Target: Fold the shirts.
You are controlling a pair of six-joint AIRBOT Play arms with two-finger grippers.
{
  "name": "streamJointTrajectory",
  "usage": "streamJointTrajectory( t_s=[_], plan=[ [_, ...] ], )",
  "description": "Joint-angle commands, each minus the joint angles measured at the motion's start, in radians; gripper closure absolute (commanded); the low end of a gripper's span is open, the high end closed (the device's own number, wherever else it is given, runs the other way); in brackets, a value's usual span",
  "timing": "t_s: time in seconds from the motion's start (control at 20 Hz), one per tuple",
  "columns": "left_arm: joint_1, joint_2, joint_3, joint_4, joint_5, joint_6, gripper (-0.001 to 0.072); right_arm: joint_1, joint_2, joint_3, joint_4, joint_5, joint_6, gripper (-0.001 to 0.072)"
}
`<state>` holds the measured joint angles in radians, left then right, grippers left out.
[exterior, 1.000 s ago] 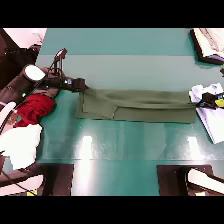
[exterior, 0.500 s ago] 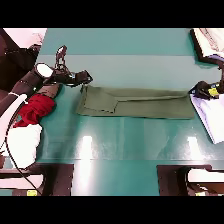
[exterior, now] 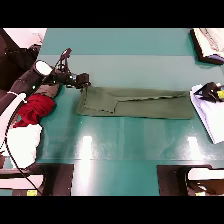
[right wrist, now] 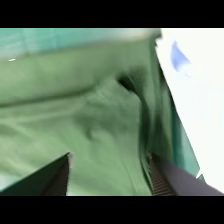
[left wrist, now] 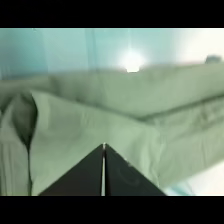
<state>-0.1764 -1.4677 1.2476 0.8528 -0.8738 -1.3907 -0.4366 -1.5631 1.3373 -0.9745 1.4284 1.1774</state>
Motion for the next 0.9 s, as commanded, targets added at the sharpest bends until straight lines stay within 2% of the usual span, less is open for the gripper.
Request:
streamJointTrajectory(
  t_s=[0.0,0.2,0.55,0.6,0.7,0.85],
  plan=[
    [0.000,0.001,0.003,-0.005,-0.054,0.010,0.0679,-0.062,-0.002,-0.089,0.007,0.000,-0.069,0.0129],
    [-0.001,0.001,0.003,-0.005,-0.054,0.011,0.0679,-0.061,-0.040,-0.155,0.031,-0.020,-0.126,0.0133],
    [0.000,-0.005,0.003,-0.004,-0.054,0.010,0.0679,0.014,-0.143,-0.060,0.038,-0.018,-0.128,0.0141],
    [-0.001,-0.011,0.003,-0.005,-0.058,0.010,0.0679,0.025,-0.156,-0.049,0.038,-0.010,-0.128,0.0164],
    [-0.001,-0.018,-0.002,-0.006,-0.080,0.010,0.0679,0.047,-0.165,-0.053,0.039,-0.022,-0.129,0.0328],
    [-0.021,-0.027,-0.003,-0.017,-0.102,0.010,0.0680,0.053,-0.162,-0.051,0.042,-0.026,-0.148,0.0682]
  ],
)
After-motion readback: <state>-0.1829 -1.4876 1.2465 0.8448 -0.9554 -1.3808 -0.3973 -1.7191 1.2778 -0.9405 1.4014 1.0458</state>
